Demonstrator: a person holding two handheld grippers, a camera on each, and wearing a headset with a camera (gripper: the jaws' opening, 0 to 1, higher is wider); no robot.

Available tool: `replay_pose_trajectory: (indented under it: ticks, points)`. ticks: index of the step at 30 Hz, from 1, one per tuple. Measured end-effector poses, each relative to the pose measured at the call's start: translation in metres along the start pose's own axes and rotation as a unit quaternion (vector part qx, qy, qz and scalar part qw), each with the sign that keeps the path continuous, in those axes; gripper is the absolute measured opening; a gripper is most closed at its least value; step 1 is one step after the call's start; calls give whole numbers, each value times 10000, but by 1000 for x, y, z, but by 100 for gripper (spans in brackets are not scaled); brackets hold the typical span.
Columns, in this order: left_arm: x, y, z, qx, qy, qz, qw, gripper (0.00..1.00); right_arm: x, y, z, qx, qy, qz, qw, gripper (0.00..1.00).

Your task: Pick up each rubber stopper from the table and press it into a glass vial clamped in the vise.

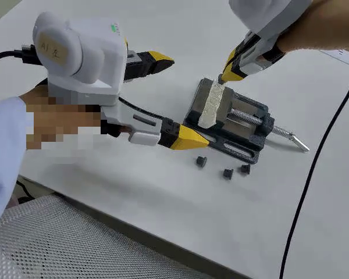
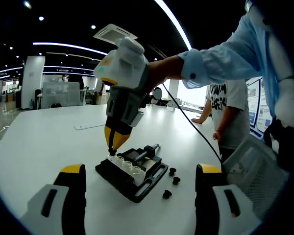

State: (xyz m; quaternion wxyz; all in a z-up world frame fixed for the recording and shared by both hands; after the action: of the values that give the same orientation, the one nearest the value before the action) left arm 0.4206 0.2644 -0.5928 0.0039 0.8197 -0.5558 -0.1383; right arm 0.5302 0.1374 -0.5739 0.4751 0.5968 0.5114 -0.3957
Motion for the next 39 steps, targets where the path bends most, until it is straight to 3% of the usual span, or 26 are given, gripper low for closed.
replay_pose_trajectory:
  ticks: [27,39]
  points:
    - [0,1,-1,5,29,-14,10000,91,5,1,-1,-115,-152,16,9998,0]
    - [2,0,0,1,15,-2,10000,91,6,2,4,123,55,7,9999,0]
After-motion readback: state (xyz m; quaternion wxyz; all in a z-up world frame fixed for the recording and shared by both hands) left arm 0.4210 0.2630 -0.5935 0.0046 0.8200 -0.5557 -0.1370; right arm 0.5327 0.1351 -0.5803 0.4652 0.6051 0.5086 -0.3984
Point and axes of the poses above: the centre of the closed fingertips' face, and the gripper's own axes: x roughly forward along the fingers, y roughly to its right, z roughly out of its underside, the point moved 8 cm from there along -x, roughly backward along the fingers, and after that the axes turned 6 degrees about z, right-handed, at the moved point
